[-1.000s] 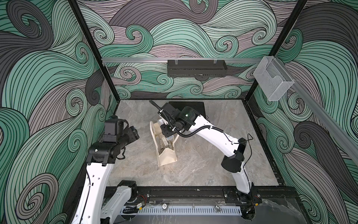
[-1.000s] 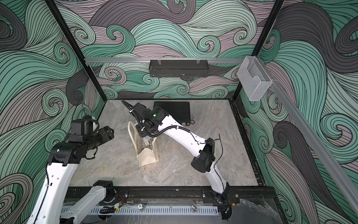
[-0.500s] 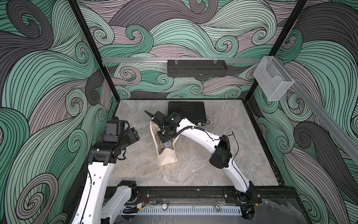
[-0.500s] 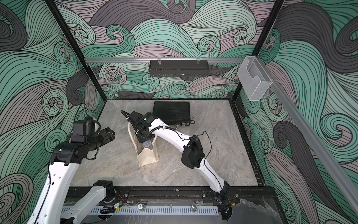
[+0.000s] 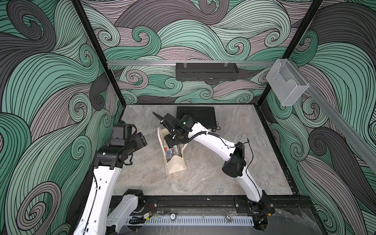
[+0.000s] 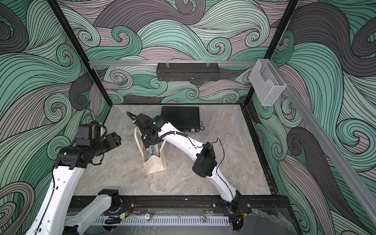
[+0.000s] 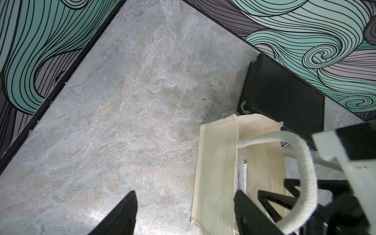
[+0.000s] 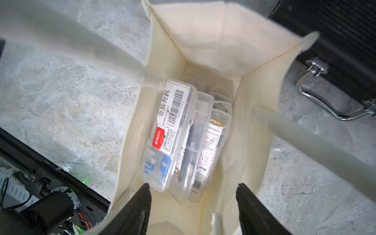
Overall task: Put the compass set into the canvas bag
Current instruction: Place the compass set in the canvas bag, then reset both arms
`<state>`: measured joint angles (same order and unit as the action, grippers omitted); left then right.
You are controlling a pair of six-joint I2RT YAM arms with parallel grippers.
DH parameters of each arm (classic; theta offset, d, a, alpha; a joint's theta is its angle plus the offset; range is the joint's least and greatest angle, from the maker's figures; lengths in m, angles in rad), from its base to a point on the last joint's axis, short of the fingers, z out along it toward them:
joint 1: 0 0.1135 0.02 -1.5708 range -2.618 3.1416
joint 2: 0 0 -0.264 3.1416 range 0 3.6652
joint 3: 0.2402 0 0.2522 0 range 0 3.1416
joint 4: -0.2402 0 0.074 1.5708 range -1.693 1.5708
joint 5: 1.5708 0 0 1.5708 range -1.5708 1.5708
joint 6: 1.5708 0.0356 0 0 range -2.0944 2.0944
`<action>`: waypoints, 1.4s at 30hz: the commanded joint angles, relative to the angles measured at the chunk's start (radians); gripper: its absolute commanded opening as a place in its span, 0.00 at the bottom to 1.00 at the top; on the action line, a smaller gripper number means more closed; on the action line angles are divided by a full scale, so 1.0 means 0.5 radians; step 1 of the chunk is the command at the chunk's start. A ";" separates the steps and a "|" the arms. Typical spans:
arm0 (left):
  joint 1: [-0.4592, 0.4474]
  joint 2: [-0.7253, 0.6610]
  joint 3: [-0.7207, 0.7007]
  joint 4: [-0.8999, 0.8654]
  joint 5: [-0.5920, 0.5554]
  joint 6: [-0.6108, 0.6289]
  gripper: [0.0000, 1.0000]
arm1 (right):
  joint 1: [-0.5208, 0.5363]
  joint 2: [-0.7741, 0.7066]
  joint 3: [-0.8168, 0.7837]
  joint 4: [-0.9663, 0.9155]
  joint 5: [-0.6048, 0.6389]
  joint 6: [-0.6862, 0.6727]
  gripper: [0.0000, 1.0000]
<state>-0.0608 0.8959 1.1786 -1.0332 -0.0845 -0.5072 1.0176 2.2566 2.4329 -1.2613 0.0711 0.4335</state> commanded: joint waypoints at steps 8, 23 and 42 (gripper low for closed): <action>0.014 -0.029 0.119 -0.007 0.001 0.035 0.76 | 0.003 -0.440 0.046 0.059 0.162 -0.330 0.73; 0.017 -0.098 -0.367 0.595 -0.443 0.391 0.78 | -0.947 -1.875 -2.108 1.243 0.727 -0.471 0.99; 0.020 0.727 -1.542 3.056 -0.530 0.754 0.99 | -1.966 -1.567 -3.984 3.953 0.116 -0.890 0.99</action>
<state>-0.0601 1.2324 0.4122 0.2531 -0.3637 -0.1493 0.0662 1.4338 0.4599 0.4316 0.3389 0.0319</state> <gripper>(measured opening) 0.985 0.992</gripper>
